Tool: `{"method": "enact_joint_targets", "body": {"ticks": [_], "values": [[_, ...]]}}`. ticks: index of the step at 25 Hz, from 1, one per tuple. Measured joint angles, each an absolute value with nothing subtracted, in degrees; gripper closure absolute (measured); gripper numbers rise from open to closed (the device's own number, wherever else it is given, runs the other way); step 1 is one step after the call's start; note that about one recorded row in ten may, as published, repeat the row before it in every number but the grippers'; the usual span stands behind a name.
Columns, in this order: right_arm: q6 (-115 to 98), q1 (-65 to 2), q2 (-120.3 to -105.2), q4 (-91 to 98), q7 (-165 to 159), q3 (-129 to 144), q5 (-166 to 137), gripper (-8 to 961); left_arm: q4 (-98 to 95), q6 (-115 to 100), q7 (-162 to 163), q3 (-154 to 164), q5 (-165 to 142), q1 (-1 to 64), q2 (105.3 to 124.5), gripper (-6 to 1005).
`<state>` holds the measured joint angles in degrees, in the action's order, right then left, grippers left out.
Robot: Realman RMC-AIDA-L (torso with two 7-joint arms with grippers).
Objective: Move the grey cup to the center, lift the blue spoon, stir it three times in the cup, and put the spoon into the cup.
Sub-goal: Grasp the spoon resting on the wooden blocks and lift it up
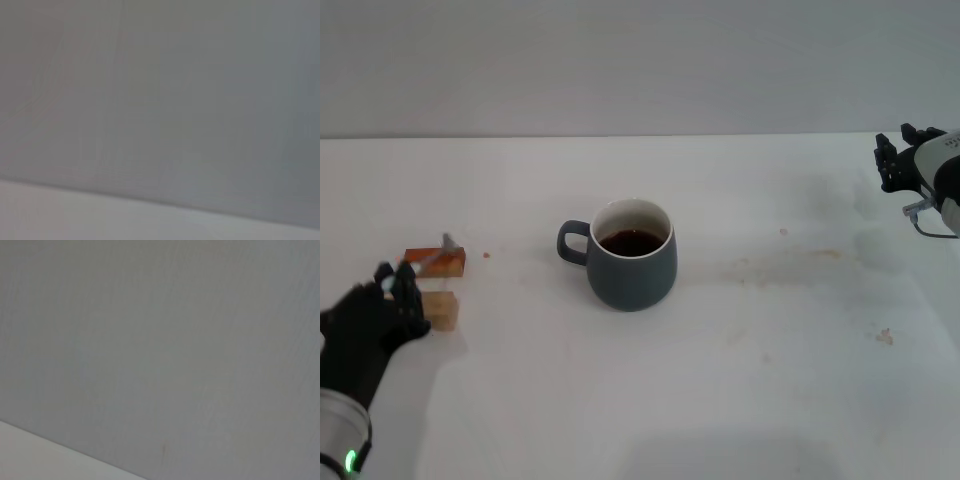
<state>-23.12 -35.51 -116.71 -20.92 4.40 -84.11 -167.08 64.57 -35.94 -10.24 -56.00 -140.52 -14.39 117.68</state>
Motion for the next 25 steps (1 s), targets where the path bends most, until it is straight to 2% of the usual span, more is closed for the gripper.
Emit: {"method": "enact_joint_targets", "body": {"ticks": [25], "values": [[-22.45, -35.68, -116.72, -20.92, 4.48, -84.11, -166.89, 661, 67.14, -31.57, -12.1, -59.19, -140.63, -13.72, 117.68, 853]]}}
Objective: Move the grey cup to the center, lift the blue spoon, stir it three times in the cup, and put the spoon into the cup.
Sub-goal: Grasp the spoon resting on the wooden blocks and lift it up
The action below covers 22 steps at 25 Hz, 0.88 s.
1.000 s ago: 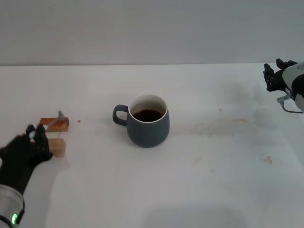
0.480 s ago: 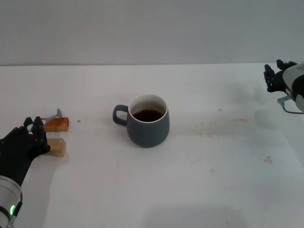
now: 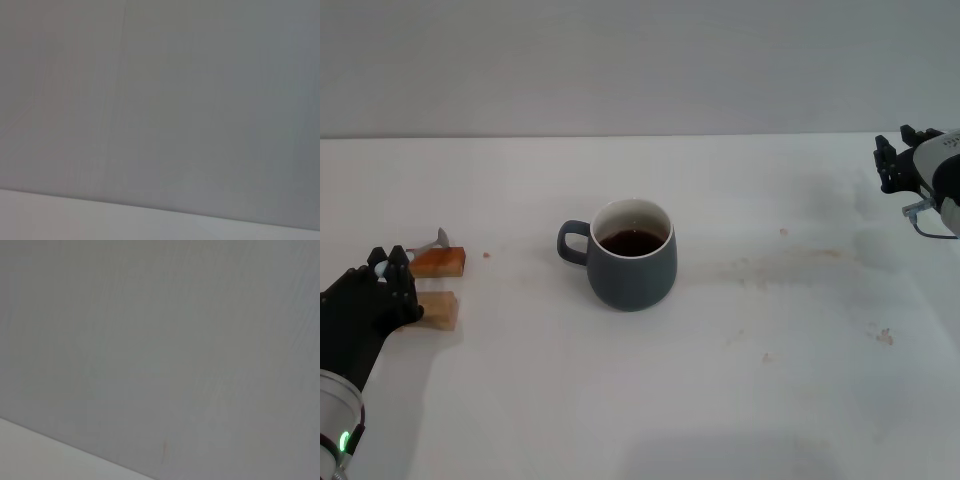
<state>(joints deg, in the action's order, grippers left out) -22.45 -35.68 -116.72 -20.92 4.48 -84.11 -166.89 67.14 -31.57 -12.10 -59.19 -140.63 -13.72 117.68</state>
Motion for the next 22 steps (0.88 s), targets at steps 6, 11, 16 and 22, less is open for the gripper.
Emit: {"method": "enact_joint_targets", "body": {"ticks": [6, 11, 16, 22], "values": [[-22.44, -35.71, -116.72, -20.92, 4.48, -84.11, -166.81, 661, 67.04, -31.75, -12.13, -59.23, -140.63, -13.28, 117.68, 853], [-22.44, -35.77, -116.72, -20.92, 4.49, -84.11, -166.81, 661, 67.05, -31.75, -12.13, -59.41, -140.63, -12.56, 117.68, 853], [-22.44, -35.82, -116.72, -20.92, 4.49, -84.11, -166.81, 661, 67.05, -31.74, -12.13, -59.95, -140.84, -11.64, 117.68, 854], [-22.46, -35.86, -116.74, -20.91, 4.49, -84.8, -166.87, 661, 67.06, -31.85, -12.13, -60.37, -141.34, -10.76, 117.73, 854]]}}
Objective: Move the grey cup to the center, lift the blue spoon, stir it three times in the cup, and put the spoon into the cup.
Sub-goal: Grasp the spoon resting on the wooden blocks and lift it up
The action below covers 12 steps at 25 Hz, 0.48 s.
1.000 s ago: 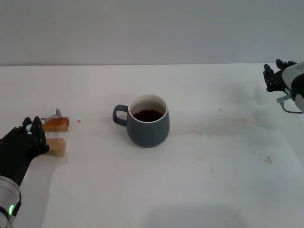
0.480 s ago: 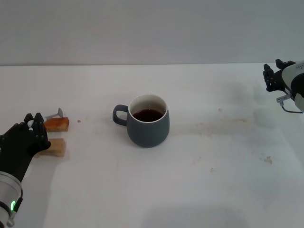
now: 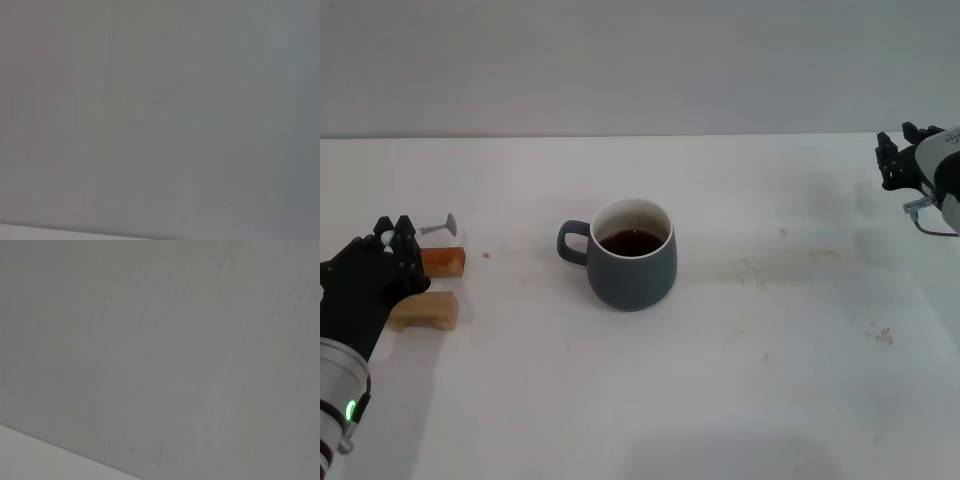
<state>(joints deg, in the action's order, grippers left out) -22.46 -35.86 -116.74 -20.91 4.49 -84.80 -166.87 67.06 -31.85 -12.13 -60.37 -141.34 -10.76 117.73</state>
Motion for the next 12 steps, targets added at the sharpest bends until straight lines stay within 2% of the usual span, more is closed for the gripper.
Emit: {"method": "enact_joint_targets", "body": {"ticks": [12], "values": [[-22.51, -35.86, -116.81, -20.67, 4.49, -85.7, -167.05, 661, 69.16, -31.55, -12.14, -61.37, -142.19, -9.43, 117.64, 852]]}}
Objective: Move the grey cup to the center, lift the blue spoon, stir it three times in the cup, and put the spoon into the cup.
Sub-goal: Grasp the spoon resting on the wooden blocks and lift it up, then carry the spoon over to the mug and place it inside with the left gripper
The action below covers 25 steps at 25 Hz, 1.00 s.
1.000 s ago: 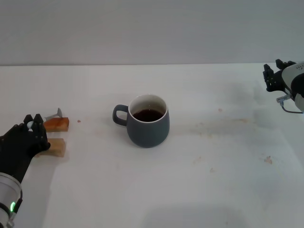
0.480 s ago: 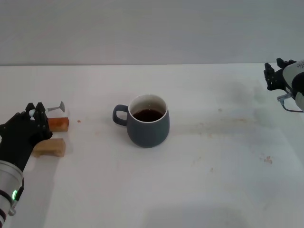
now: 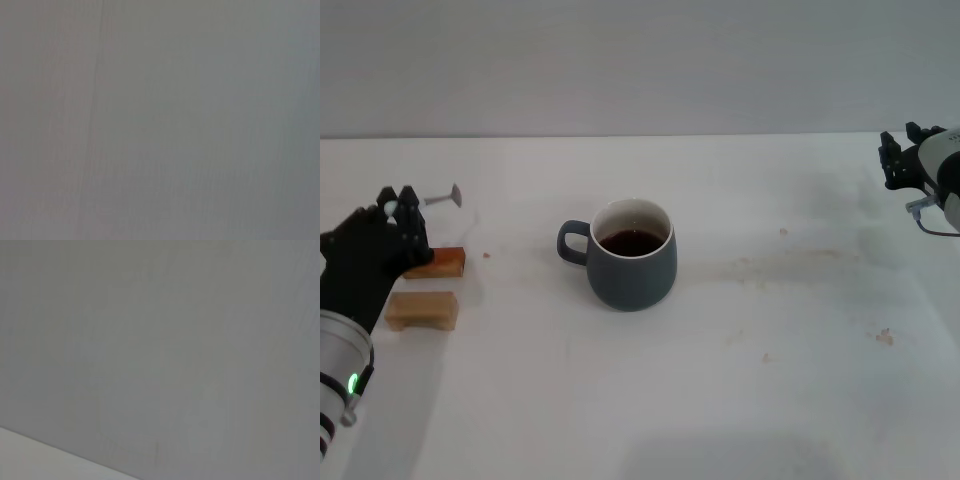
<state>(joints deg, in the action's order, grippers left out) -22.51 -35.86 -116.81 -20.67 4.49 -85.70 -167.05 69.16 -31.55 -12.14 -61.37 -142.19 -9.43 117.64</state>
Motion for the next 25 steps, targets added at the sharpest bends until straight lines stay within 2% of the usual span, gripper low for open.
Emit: {"method": "enact_joint_targets", "body": {"ticks": [9, 25], "values": [[-22.5, -35.68, -116.81, -20.48, 4.48, -86.38, -167.09, 661, 75.08, -29.55, -12.17, -64.1, -144.26, -9.87, 117.44, 850], [-22.5, -35.41, -116.81, -20.28, 4.49, -87.42, -167.09, 661, 95.58, -10.49, -12.17, -66.5, -147.09, -14.21, 115.68, 847]]}}
